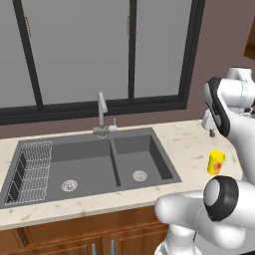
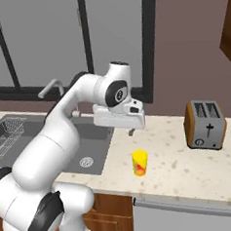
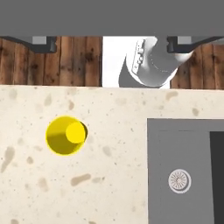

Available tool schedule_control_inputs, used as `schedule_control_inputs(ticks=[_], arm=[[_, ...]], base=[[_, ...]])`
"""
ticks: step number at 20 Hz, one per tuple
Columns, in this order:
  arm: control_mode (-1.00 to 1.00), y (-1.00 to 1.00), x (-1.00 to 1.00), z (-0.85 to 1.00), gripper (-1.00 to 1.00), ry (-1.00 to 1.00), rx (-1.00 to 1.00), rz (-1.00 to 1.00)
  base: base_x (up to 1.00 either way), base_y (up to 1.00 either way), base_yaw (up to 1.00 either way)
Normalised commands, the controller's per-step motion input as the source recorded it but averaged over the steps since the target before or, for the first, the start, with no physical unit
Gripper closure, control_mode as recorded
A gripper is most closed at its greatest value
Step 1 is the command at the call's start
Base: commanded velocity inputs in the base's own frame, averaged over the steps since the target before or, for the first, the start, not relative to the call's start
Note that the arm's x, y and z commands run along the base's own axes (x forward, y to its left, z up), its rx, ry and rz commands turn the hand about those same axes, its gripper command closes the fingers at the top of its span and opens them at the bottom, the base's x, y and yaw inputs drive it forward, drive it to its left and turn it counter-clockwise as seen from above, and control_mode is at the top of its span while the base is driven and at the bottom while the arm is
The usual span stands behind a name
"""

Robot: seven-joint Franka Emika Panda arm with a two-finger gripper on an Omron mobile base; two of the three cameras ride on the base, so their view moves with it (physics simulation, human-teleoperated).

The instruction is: Place the mug in the left basin and the cup in the right basin of the sink.

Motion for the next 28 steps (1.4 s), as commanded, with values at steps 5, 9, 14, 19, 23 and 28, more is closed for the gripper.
schedule_control_inputs(ticks=[5, 9, 14, 19, 23, 28], arm=[[-1.0, -0.04, 0.0, -0.33, -1.0, -0.09, -0.02, 0.0], [-1.0, -0.02, 0.04, -0.36, -1.0, -0.04, -0.02, 0.0], [-1.0, -0.05, 0.02, -0.33, -1.0, -0.03, -0.01, 0.0], [-1.0, -0.01, 0.07, -0.26, -1.0, 0.0, -0.01, 0.0], [-1.0, -0.02, 0.14, -0.23, -1.0, 0.0, 0.0, 0.0], [-1.0, -0.06, 0.2, -0.23, -1.0, 0.0, 0.0, 0.0]], base=[[0.0, 0.0, 0.0], [0.0, 0.0, 0.0], [0.0, 0.0, 0.0], [0.0, 0.0, 0.0], [0.0, 0.0, 0.0], [0.0, 0.0, 0.0]])
